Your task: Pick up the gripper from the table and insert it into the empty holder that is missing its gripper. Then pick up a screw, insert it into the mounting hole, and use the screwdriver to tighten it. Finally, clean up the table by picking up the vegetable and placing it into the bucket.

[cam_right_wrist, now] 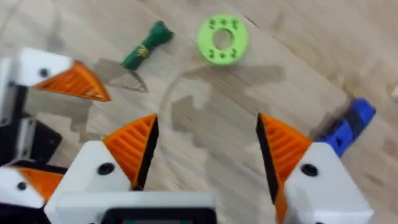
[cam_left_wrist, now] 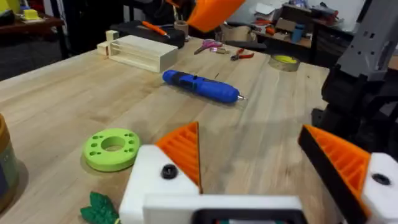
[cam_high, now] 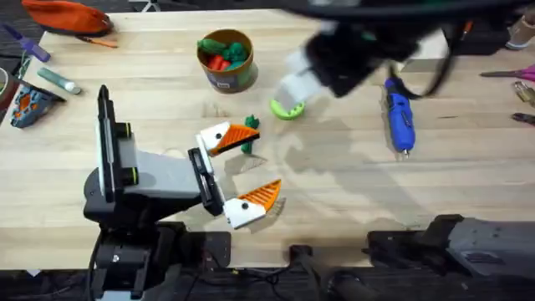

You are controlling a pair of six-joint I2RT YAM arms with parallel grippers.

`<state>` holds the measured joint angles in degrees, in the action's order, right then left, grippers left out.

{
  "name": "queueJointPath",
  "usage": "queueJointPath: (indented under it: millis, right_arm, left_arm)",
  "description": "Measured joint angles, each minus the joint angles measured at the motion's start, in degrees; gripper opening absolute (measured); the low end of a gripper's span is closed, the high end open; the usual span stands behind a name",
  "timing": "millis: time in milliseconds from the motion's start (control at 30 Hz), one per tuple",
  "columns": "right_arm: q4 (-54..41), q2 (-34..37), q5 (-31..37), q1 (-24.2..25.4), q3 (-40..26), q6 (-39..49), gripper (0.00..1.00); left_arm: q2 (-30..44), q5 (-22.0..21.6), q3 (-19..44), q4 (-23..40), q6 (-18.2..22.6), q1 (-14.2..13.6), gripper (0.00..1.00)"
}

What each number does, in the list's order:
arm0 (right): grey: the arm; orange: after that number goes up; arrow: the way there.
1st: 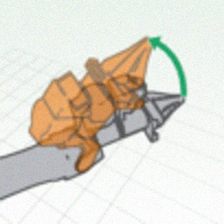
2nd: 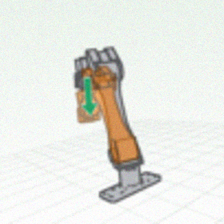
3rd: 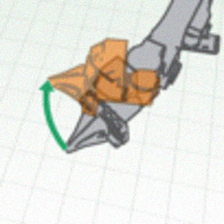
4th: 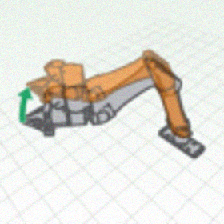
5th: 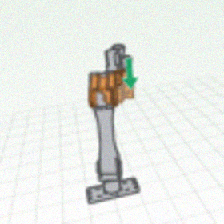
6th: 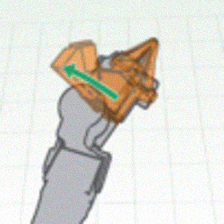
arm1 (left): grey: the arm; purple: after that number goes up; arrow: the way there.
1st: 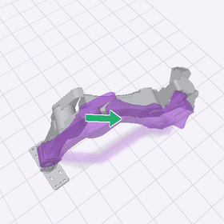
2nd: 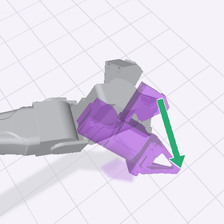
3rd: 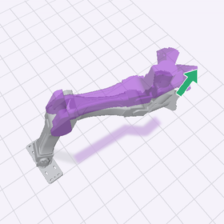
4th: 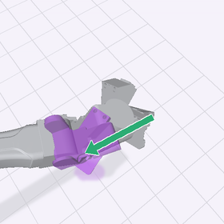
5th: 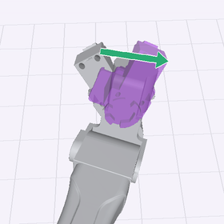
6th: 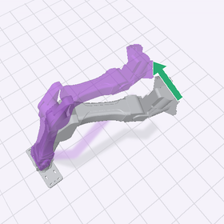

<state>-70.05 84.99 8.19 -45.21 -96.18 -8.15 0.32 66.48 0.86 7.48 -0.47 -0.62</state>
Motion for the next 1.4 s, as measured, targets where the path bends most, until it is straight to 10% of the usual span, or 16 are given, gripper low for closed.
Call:
queueJointPath:
  millis: [700, 1400]
  right_arm:
    - [7.94, -17.75, 6.67, 23.67, 26.76, -12.04, 0.906]
    - [8.13, -17.75, 7.02, 24.46, 26.82, -12.45, 0.907]
  left_arm:
    - [0.0, 0.0, 0.0, -0.02, 0.0, -0.01, 0.986]
    - [0.0, 0.0, 0.0, -0.02, 0.0, -0.01, 0.986]
